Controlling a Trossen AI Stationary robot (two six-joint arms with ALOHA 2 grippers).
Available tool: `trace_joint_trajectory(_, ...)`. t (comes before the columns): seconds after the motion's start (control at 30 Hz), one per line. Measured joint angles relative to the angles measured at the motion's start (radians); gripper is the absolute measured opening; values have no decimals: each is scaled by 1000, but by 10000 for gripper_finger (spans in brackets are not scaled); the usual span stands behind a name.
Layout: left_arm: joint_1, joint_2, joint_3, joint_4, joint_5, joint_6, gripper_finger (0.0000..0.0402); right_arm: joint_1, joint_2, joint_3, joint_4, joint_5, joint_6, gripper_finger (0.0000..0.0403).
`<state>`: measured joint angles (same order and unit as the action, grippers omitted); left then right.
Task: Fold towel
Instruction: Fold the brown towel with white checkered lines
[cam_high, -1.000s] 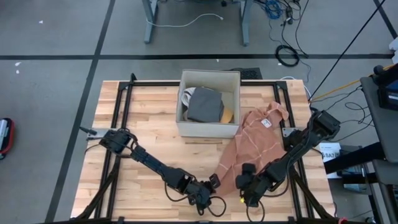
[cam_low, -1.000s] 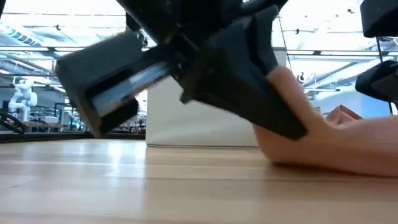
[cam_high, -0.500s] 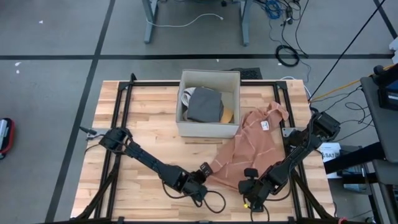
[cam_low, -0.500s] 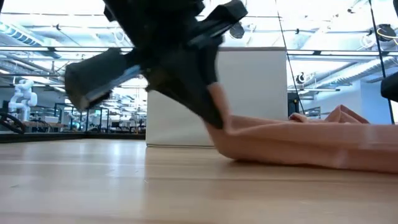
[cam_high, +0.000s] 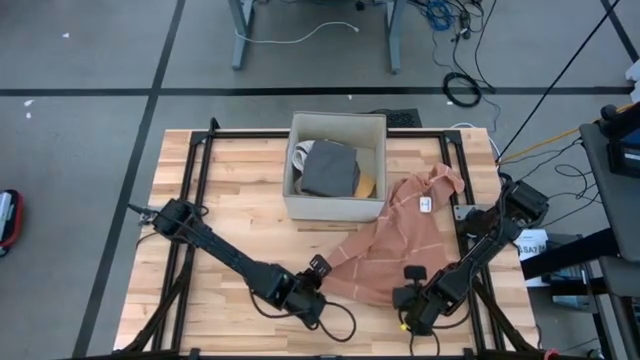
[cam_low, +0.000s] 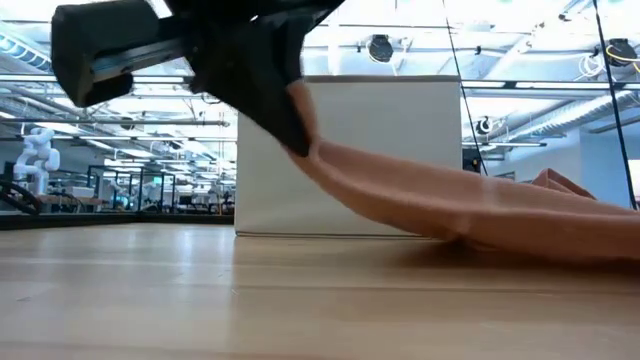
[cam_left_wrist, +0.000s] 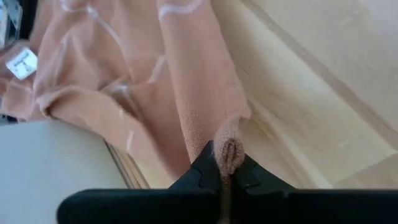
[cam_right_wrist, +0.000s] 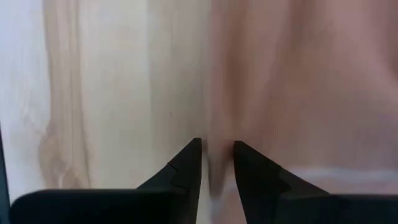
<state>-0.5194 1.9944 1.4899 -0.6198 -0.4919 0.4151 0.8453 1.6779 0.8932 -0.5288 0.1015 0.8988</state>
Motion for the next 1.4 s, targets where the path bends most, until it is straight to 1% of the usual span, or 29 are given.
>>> trace_joint_trajectory(0.17,1,-4,0,-96,0,-67,0,40,0,0,-11,4,35,82)
trace_joint_trajectory(0.33,-1,-4,0,-138,1,-116,0,93,0,0,-49,12,112,82)
trace_joint_trajectory(0.77,-27,-4,0,-152,10,-149,0,215,-1,1,-123,12,292,82)
trace_joint_trajectory(1.3,-72,-14,0,-156,11,-228,0,299,-2,2,-210,4,435,82)
trace_joint_trajectory(1.4,-75,-14,0,-152,11,-243,0,301,-2,1,-207,0,445,66)
